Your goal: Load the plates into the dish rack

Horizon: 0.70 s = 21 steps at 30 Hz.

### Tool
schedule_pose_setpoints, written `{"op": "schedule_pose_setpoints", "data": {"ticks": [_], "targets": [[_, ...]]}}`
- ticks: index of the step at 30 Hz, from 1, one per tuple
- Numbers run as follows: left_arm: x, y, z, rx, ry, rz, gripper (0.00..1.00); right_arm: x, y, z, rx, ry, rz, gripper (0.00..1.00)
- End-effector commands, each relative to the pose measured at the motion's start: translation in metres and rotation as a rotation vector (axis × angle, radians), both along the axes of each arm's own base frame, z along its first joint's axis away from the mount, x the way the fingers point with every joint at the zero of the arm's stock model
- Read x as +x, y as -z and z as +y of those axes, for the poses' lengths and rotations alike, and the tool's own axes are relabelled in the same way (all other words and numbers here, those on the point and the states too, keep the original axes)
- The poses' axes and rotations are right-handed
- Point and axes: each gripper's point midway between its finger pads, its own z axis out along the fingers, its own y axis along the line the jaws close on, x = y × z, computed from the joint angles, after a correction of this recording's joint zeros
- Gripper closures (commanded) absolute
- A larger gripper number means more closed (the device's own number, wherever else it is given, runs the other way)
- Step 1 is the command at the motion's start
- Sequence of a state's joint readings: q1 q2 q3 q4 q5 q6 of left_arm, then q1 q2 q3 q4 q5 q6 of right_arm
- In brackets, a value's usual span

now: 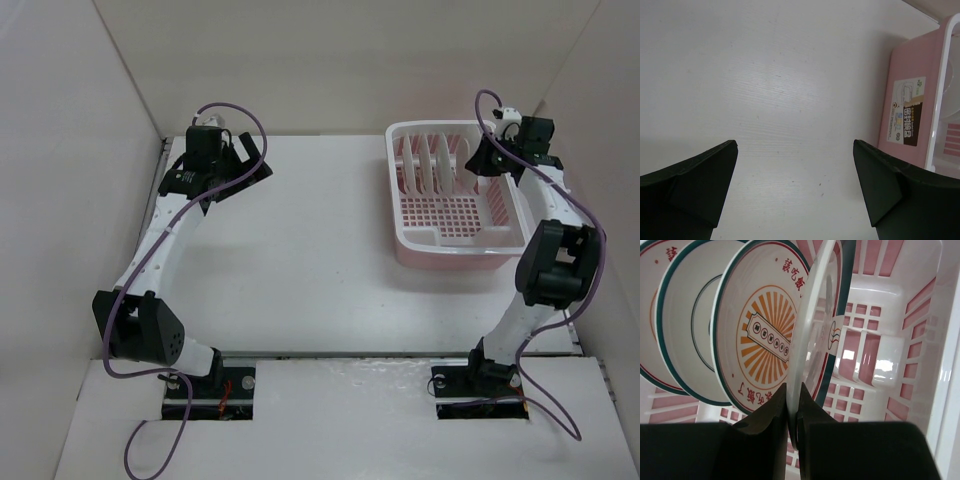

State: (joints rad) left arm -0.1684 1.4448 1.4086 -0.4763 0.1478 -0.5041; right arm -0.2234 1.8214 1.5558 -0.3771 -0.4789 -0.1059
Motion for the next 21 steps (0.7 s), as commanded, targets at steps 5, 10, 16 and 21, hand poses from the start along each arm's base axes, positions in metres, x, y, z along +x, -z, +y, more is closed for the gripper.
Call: {"op": "schedule_pose_setpoints", "data": {"ticks": [5, 10, 16, 21], "targets": [[0.003, -0.013, 0.0, 0.012, 0.009, -0.048, 0.0, 0.013, -0.006, -0.008, -0.023, 0.014, -0.045, 0.84], [0.003, -0.013, 0.0, 0.012, 0.009, -0.048, 0.0, 0.013, -0.006, -0.008, -0.015, 0.019, -0.042, 0.61], [0.004, -0.01, -0.002, 0.008, 0.017, -0.038, 0.0, 0.011, -0.017, -0.007, -0.012, 0.024, -0.061, 0.43], [0.004, -0.014, -0.005, -0.004, 0.032, -0.045, 0.0, 0.006, -0.053, -0.012, -0.042, 0.064, -0.13, 0.3]]}}
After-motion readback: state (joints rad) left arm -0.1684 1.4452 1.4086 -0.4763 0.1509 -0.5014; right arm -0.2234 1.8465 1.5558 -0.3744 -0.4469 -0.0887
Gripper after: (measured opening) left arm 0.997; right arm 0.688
